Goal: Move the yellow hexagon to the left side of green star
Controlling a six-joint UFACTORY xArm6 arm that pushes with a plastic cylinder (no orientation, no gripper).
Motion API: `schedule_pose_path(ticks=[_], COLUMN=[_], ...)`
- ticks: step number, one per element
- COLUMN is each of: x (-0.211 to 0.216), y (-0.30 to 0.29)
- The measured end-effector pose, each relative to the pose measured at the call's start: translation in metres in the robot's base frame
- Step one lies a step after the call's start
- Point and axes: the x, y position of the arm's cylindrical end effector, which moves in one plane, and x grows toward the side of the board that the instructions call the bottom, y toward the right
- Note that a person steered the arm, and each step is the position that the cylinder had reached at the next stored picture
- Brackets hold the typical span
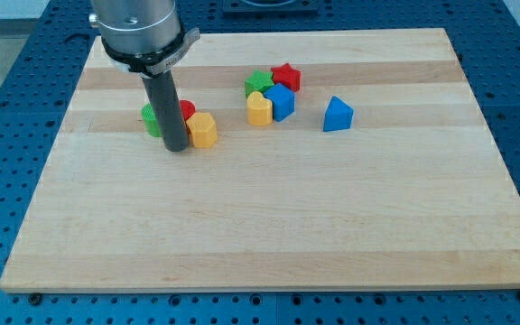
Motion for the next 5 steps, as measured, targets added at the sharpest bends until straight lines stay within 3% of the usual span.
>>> schedule_pose_path(ticks=[5], x=[-0.001], y=[0.048])
